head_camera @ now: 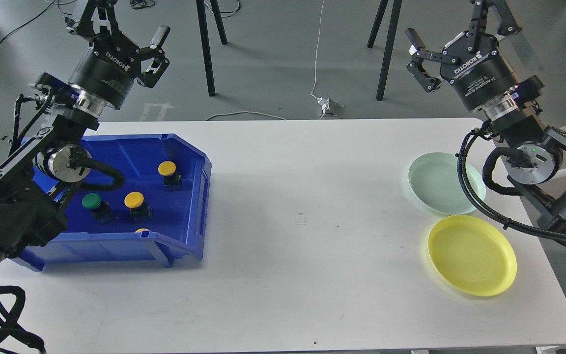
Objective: Pass button and place on color plate
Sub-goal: 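Move the left gripper down into the blue bin toward the buttons, then grasp a yellow button in the bin with the left gripper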
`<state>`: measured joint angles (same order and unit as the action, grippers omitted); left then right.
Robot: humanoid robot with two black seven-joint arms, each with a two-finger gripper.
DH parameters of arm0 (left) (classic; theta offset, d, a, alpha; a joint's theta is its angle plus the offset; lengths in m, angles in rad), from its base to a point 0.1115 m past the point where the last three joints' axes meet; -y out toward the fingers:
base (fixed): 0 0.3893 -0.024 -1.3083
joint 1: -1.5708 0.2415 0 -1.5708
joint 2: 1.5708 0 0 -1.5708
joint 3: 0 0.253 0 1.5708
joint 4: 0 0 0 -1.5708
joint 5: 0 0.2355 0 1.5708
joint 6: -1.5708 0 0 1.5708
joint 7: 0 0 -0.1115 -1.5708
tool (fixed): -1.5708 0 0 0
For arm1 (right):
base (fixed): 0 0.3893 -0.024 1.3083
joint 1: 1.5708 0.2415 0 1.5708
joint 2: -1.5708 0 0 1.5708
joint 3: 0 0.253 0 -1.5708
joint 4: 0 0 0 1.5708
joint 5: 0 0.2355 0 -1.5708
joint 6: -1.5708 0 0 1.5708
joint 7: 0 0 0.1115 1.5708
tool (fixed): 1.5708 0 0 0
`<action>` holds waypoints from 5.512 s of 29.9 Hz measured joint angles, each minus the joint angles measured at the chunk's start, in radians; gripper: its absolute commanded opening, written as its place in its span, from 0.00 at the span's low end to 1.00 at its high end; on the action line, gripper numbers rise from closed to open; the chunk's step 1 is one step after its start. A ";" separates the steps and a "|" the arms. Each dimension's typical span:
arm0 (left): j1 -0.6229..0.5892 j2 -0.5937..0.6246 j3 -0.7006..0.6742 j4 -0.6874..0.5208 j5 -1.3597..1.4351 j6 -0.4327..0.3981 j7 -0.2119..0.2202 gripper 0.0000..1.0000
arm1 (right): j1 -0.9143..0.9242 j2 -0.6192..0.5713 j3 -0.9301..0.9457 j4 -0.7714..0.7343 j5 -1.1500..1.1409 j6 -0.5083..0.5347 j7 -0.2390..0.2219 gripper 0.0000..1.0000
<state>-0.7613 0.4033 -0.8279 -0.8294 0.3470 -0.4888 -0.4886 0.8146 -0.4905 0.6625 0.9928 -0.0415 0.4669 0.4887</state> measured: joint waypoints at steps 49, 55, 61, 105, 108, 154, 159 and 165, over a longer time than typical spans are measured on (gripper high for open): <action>0.150 0.797 0.202 -0.696 1.280 0.124 0.000 1.00 | -0.067 0.016 0.004 -0.005 0.000 -0.002 0.000 0.99; 0.140 0.760 0.275 -0.600 1.406 0.121 0.000 1.00 | -0.078 0.017 0.005 -0.013 0.000 -0.001 0.000 0.99; 0.116 0.656 0.299 -0.472 1.448 0.087 0.000 1.00 | -0.084 0.017 0.005 -0.014 0.000 0.000 0.000 0.99; 0.040 0.291 0.391 -0.027 1.598 0.077 0.000 0.97 | -0.105 0.017 0.005 -0.014 0.000 -0.001 0.000 0.99; 0.040 0.281 0.406 -0.004 1.611 0.086 0.000 0.97 | -0.109 0.017 0.005 -0.014 0.000 -0.001 0.000 0.99; 0.036 0.259 0.469 0.066 1.613 0.176 0.000 0.42 | -0.120 0.017 0.006 -0.014 0.000 -0.001 0.000 0.99; 0.037 0.259 0.470 0.066 1.615 0.176 0.000 0.37 | -0.120 0.017 0.006 -0.014 0.000 -0.001 0.000 0.99; 0.036 0.259 0.475 0.066 1.615 0.176 0.000 0.33 | -0.124 0.017 0.006 -0.014 0.000 -0.001 0.000 0.99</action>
<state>-0.7254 0.6627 -0.3529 -0.7639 1.9619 -0.3126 -0.4887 0.6909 -0.4740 0.6687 0.9789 -0.0414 0.4663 0.4887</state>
